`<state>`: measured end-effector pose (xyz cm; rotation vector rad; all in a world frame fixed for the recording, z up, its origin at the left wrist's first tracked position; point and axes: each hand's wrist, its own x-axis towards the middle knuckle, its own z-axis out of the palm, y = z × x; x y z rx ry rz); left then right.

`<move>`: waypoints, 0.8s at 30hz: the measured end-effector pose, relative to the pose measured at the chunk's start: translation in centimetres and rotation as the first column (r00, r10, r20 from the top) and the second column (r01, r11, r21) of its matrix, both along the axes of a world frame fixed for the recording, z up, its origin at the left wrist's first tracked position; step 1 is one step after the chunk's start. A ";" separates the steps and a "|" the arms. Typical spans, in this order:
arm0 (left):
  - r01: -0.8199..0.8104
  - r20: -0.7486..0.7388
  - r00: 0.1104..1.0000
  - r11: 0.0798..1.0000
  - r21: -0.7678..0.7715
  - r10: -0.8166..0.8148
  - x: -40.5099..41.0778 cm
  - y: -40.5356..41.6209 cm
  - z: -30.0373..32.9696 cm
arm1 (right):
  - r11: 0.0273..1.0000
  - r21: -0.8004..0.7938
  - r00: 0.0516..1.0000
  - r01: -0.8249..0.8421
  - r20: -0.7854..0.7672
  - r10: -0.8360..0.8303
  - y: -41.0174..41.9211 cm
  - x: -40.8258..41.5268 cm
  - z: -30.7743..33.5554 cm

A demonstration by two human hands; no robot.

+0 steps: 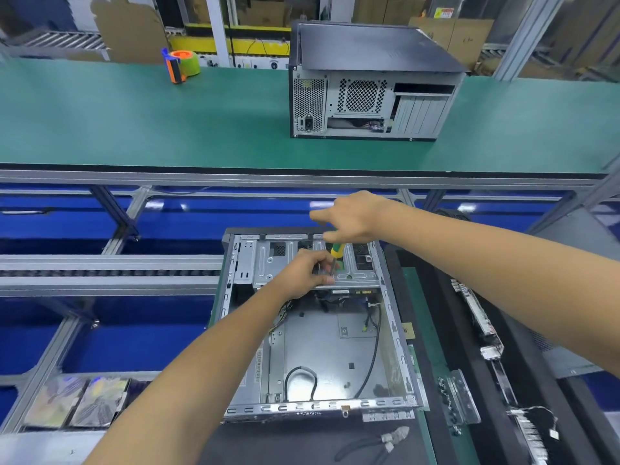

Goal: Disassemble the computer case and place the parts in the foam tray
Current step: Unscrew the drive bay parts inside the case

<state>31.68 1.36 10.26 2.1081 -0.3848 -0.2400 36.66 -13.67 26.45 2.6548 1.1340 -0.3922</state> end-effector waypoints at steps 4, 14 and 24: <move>-0.010 -0.012 1.000 1.000 -0.006 0.010 0.0 0.0 -0.1 | 0.998 -0.046 0.999 -0.031 0.015 0.032 0.4 0.1 0.3; -0.017 -0.010 1.000 1.000 0.018 0.018 0.3 0.0 -0.7 | 0.999 -0.020 0.997 -0.044 0.054 0.045 0.4 0.2 0.5; -0.037 -0.038 0.999 0.999 -0.015 0.036 0.4 0.0 -1.0 | 0.993 0.110 0.998 -0.042 -0.040 0.047 0.9 0.1 -0.2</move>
